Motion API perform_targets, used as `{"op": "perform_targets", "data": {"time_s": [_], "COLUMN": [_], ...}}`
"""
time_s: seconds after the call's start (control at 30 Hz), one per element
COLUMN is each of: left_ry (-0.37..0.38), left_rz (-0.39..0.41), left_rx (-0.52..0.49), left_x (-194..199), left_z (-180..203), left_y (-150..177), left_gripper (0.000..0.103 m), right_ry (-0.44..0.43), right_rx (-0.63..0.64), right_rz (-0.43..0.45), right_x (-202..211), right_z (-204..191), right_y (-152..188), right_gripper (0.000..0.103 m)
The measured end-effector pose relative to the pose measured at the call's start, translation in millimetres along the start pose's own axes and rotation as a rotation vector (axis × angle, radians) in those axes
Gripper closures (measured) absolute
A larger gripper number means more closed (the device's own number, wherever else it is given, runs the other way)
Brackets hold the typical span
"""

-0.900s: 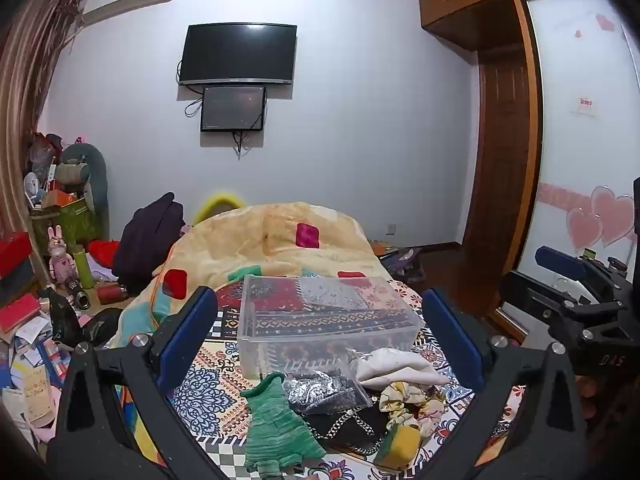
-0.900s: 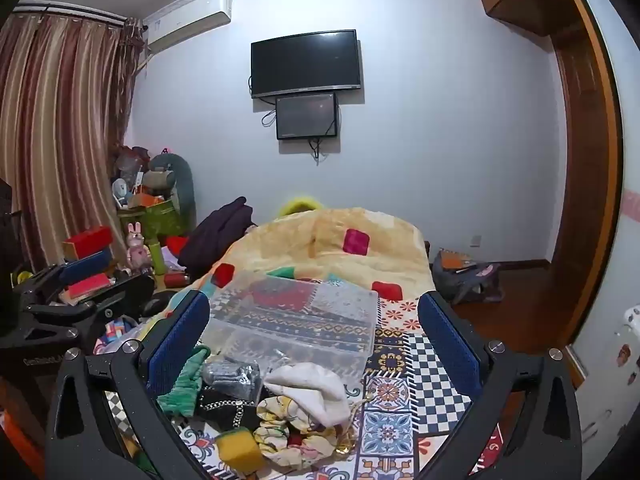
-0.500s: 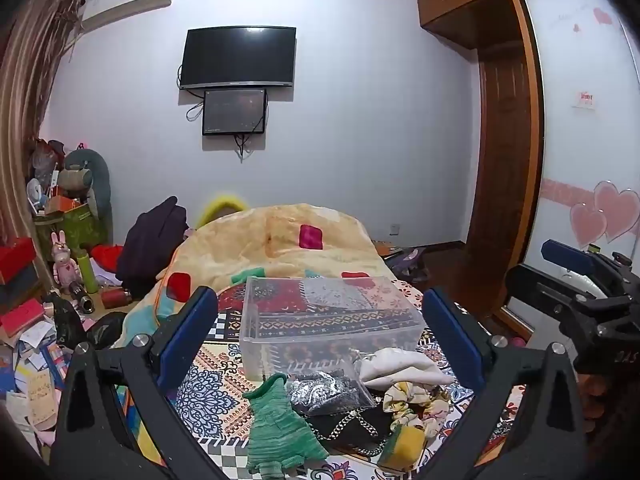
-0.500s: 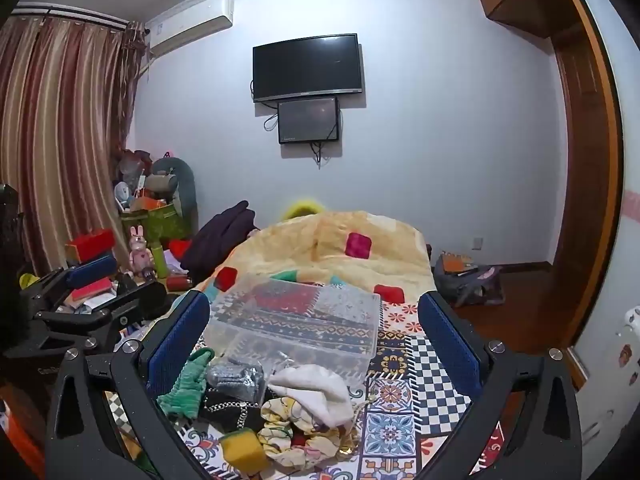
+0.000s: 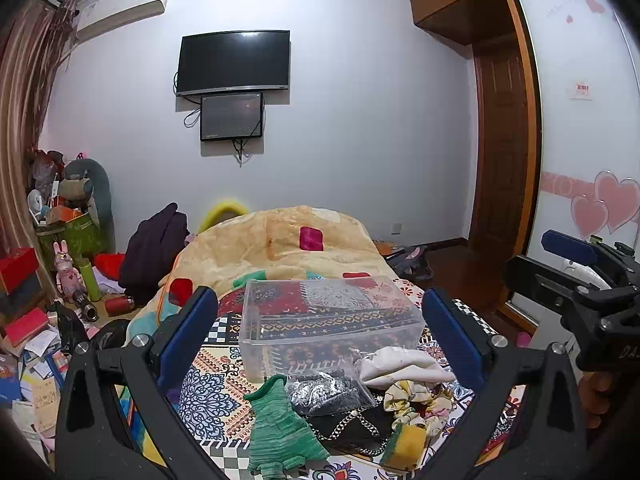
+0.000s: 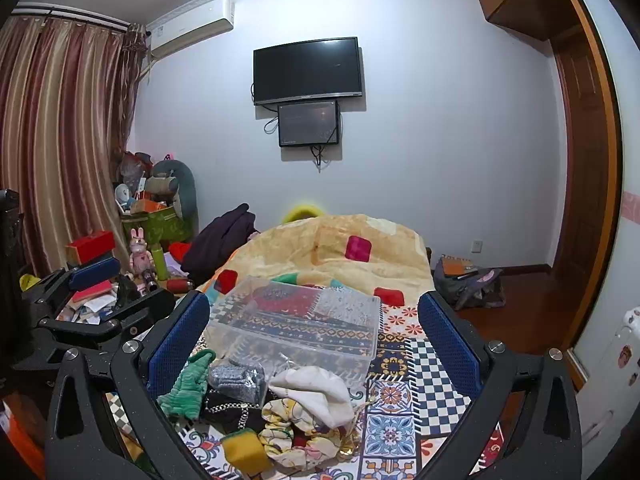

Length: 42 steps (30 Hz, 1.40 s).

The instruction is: Organize soft objects

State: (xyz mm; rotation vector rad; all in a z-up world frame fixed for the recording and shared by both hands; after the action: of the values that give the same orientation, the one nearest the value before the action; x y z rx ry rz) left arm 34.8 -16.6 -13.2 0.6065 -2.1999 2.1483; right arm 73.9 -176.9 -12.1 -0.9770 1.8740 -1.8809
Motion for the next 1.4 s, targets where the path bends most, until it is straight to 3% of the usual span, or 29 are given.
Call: {"op": "perform_targets", "data": {"time_s": [1.4], "left_ry": [-0.003], "left_rz": [0.001], "left_rx": [0.000], "left_x": [-0.3], "left_z": [2.3], "left_y": [1.5], "left_gripper": [0.000], "right_ry": [-0.006], "right_rx": [-0.004], "right_rz": [0.014], "right_x": [2.3], "right_z": [-0.3], "right_y": [-1.9], "right_gripper": [0.000]}}
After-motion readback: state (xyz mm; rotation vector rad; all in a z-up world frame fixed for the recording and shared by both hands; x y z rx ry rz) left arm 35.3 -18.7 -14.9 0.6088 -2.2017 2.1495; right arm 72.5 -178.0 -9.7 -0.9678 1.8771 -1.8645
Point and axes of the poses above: each gripper's, at about its wrist camera, not at the fingertips, and x roughly against the way its jaws point, z to its right, y to its underside, the point moved 4 cm from there along -x, roughly the way its jaws point, and after that the axes turned 14 degrees about -y, right-handed, at the moved point
